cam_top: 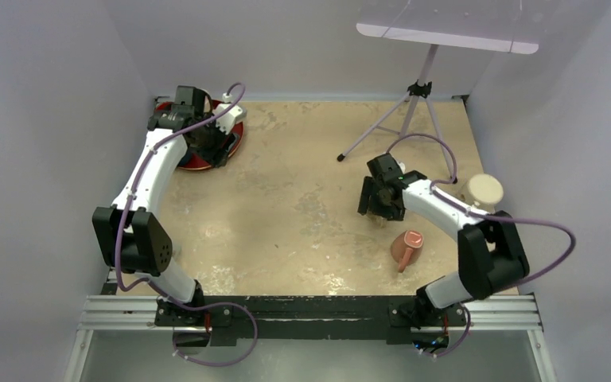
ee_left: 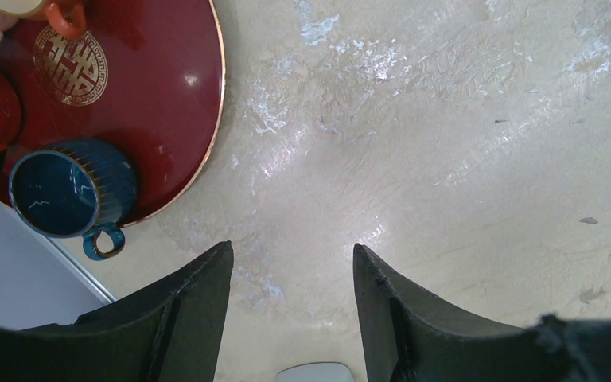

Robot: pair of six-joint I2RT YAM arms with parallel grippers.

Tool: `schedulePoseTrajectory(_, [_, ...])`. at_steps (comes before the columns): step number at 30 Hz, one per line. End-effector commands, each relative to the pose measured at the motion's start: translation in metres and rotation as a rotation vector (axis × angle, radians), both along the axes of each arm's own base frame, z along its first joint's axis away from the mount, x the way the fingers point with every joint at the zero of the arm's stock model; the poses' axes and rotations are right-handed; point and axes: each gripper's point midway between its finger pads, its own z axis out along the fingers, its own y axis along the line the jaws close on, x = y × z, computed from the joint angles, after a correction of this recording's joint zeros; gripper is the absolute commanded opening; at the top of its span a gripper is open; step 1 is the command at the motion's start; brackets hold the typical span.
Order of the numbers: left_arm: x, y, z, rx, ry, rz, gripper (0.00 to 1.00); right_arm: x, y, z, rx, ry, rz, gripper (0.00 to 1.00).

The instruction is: Turn the mug right side up

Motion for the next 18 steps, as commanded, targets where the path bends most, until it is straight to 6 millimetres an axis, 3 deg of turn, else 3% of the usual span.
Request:
schedulePoseTrajectory(1, [-0.005,-0.003,0.016,-0.028,-0.045,-0.009,0.61,0.023,-0.009,-0.005,-0.102,-0.013,-0.016,0.75])
schedulePoseTrajectory(5, [-0.006,-0.004,0.018,-0.031,-0.049,-0.011,0.61,0.032,-0.009,-0.009,-0.119,-0.033,-0.014,0.51])
schedulePoseTrajectory(8, [-0.006,-0.003,0.018,-0.029,-0.049,-0.009,0.61,0.035,-0.009,-0.015,-0.133,-0.023,-0.008,0.28])
schedulePoseTrajectory(10, [-0.007,-0.003,0.017,-0.028,-0.046,-0.009,0.61,0.036,-0.011,-0.021,-0.152,-0.002,-0.009,0.05])
schedulePoseTrajectory(11, [-0.008,-0.004,0.017,-0.03,-0.044,-0.011,0.61,0.036,-0.011,-0.023,-0.159,0.002,-0.007,0.0])
schedulePoseTrajectory(15, [-0.013,-0.007,0.019,-0.05,-0.035,-0.017,0.62,0.043,-0.007,-0.011,-0.136,-0.035,0.01,0.0])
schedulePoseTrajectory(18, [-0.022,-0.023,0.031,-0.138,-0.005,-0.062,0.68,0.055,0.025,0.022,0.009,-0.119,0.107,0.0])
